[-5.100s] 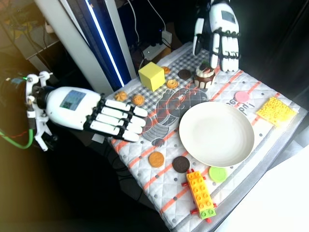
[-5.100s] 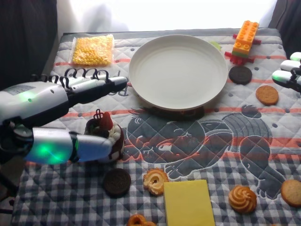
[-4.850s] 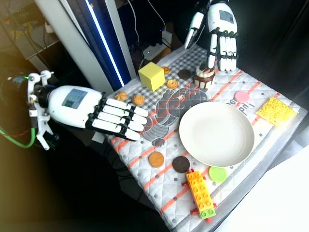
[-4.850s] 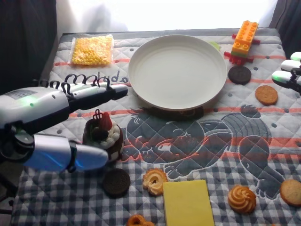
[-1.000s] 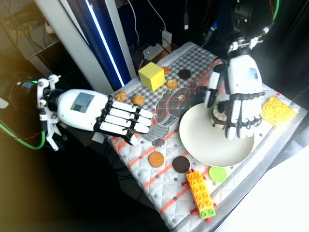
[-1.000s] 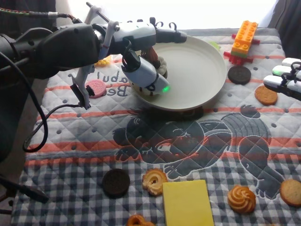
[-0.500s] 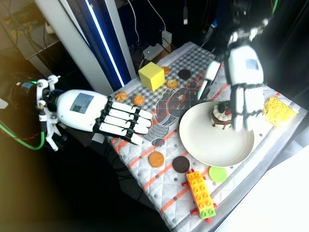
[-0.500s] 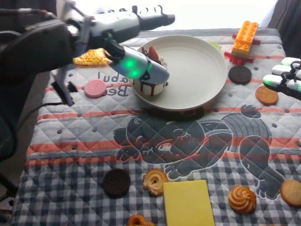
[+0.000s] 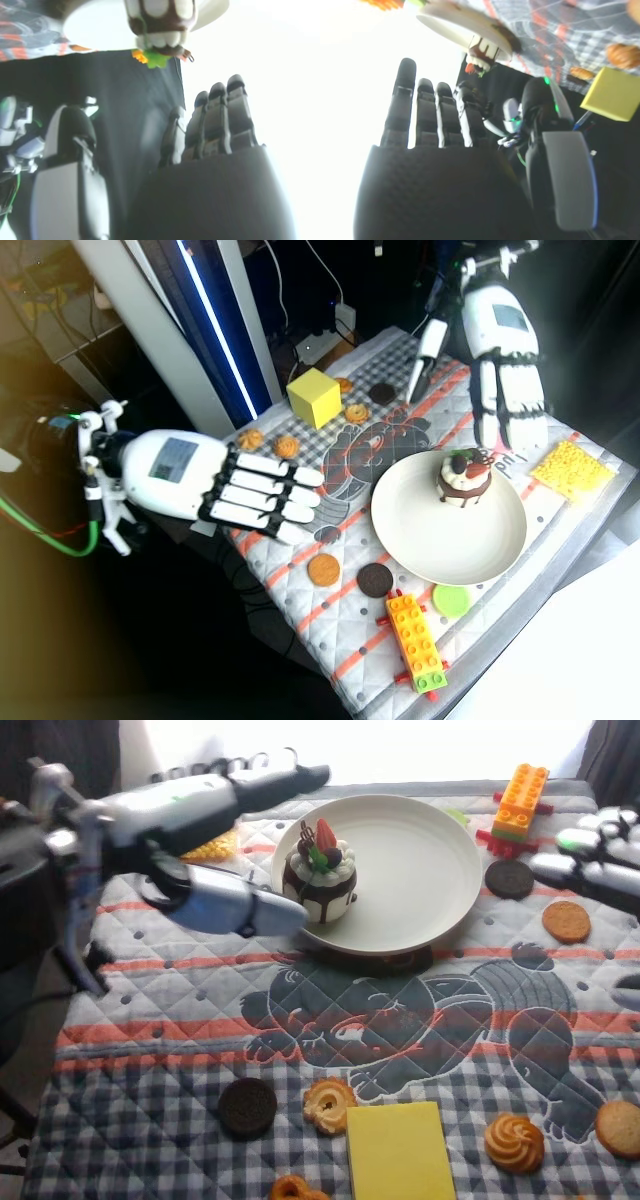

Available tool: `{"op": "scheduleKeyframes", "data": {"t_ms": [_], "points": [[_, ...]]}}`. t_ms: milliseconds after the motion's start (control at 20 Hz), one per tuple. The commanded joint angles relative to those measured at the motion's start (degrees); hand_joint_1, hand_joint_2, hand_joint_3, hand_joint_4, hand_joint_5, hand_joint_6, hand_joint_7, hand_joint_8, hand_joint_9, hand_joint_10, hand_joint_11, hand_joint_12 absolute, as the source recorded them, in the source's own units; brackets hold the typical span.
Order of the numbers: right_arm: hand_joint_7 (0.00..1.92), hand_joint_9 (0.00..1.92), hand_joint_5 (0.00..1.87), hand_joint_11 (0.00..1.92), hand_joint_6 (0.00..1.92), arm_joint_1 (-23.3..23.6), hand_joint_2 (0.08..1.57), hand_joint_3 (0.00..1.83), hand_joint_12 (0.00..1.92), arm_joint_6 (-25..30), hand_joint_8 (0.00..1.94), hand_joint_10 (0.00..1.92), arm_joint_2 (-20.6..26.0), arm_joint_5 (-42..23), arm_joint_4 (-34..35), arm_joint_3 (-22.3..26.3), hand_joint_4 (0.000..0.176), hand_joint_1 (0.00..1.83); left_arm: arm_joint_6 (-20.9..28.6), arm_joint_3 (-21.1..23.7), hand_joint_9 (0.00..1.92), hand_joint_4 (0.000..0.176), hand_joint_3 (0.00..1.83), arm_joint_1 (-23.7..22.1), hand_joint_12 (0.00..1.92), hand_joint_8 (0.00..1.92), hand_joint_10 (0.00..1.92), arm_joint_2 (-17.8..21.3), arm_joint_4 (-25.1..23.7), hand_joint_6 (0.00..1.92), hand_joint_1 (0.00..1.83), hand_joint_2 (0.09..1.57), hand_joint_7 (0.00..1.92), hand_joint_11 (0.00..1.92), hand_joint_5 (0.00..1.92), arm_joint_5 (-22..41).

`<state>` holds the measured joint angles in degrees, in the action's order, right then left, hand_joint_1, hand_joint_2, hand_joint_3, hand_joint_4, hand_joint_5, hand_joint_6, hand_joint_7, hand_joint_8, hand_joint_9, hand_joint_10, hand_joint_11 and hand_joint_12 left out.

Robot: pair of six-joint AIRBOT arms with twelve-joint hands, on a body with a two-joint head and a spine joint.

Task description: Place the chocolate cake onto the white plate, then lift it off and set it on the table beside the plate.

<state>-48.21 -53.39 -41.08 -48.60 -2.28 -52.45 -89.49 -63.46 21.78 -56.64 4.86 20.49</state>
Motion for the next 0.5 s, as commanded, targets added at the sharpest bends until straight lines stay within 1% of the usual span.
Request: {"op": "scheduleKeyframes", "data": {"t_ms": [0,50,100,150,200,250,300,350,400,450], "points": [[0.0,0.0,0.0,0.0,0.0,1.7,1.27,0.01,0.0,0.7,0.0,0.0,-0.7,-6.6,0.9,-1.1,0.031,0.71,5.9,-0.1,0.0,0.167,0.02,0.7,0.0,0.0,0.0,1.5,-2.6,0.0,0.87,1.09,0.0,0.0,0.0,10.2],[0.0,0.0,0.0,0.02,0.0,2.7,1.29,0.01,0.01,1.8,0.0,0.0,-1.8,-6.5,0.5,-2.2,0.021,0.74,10.7,0.0,0.0,0.164,0.02,2.4,0.0,0.0,0.0,2.3,-4.3,0.0,0.88,1.1,0.0,0.0,0.0,12.3],[0.0,0.05,0.0,0.0,0.0,3.5,1.29,0.0,0.43,2.9,0.0,0.03,-2.9,-6.3,0.1,-3.2,0.0,0.75,14.2,0.2,0.0,0.166,0.02,4.1,0.0,0.0,0.0,3.1,-5.3,0.0,0.83,1.11,0.0,0.0,0.0,14.8],[0.0,0.07,0.0,0.0,0.0,5.5,1.28,0.0,0.71,4.4,0.0,0.05,-4.7,-4.9,-0.8,-4.9,0.0,0.75,18.8,0.7,0.0,0.166,0.03,7.0,0.0,0.0,0.0,4.4,-5.7,0.0,0.81,1.13,0.0,0.0,0.0,18.5],[0.0,0.07,0.0,0.0,0.0,7.4,1.28,0.0,0.76,5.0,0.0,0.05,-6.1,-3.4,-1.6,-5.9,0.0,0.79,21.2,1.3,0.0,0.161,0.02,9.2,0.0,0.0,0.0,5.4,-5.7,0.0,0.81,1.12,0.0,0.0,0.0,21.2],[0.0,0.07,0.0,0.0,0.0,10.4,1.28,0.0,0.87,5.2,0.0,0.07,-8.0,-0.6,-2.9,-7.5,0.0,0.74,24.4,2.4,0.0,0.151,0.01,12.6,0.0,0.0,0.0,7.0,-5.6,0.0,0.84,1.11,0.0,0.0,0.01,25.5],[0.0,0.1,0.0,0.0,0.0,12.3,1.27,0.0,1.05,5.2,0.0,0.1,-9.2,1.1,-3.9,-8.3,0.003,0.71,25.7,3.2,0.0,0.144,0.01,15.0,0.0,0.0,0.0,7.7,-5.1,0.01,0.84,1.11,0.0,0.0,0.02,28.5],[0.0,0.11,0.0,0.0,0.0,13.8,1.26,0.0,1.15,5.2,0.0,0.12,-10.5,2.7,-4.6,-9.3,0.014,0.7,26.3,4.1,0.0,0.11,0.01,17.3,0.0,0.0,0.0,8.3,-4.7,0.01,0.83,1.1,0.0,0.0,0.03,30.9],[0.03,0.12,0.0,0.0,0.0,15.3,1.24,0.0,1.18,5.2,0.01,0.13,-11.9,4.1,-5.1,-10.3,0.0,0.77,26.3,5.2,0.0,0.094,0.0,19.5,0.01,0.0,0.0,9.0,-3.9,0.02,0.79,1.1,0.0,0.02,0.06,33.2],[0.02,0.1,0.0,0.0,0.0,16.8,1.23,0.0,1.19,5.2,0.01,0.12,-13.4,6.0,-5.5,-11.5,0.0,0.76,26.5,6.4,0.0,0.078,0.01,21.9,0.01,0.0,0.0,9.6,-3.3,0.03,0.76,1.12,0.0,0.03,0.08,35.8]]}}
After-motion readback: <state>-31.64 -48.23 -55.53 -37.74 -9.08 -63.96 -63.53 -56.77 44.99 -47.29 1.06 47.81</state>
